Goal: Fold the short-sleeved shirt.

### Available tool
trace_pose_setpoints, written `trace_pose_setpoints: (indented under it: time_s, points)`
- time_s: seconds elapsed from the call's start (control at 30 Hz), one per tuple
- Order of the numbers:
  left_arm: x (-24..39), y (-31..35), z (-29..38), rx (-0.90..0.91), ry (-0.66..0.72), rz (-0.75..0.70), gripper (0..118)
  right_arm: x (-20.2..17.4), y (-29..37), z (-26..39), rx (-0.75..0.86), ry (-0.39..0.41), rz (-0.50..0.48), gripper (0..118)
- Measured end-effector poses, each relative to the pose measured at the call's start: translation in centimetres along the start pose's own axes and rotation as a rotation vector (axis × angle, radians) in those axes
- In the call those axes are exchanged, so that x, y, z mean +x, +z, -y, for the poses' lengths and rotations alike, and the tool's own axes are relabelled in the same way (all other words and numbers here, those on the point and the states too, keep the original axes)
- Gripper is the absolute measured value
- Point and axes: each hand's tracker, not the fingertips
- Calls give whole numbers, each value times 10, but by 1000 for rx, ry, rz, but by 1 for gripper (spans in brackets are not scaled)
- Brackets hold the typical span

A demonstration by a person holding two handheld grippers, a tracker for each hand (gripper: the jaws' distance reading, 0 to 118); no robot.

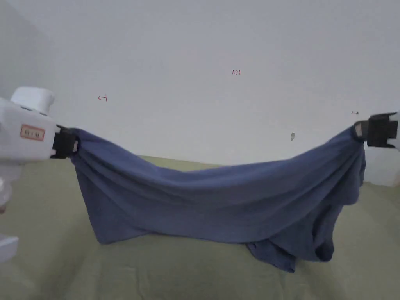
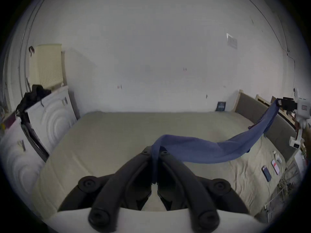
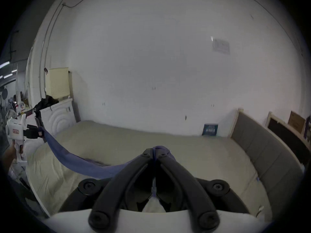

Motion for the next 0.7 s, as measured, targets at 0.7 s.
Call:
trace_pose_setpoints:
  time_s: [0.7]
  points:
    - [3, 129, 239, -128, 17, 93, 5, 5, 171, 262, -194, -158, -6, 1]
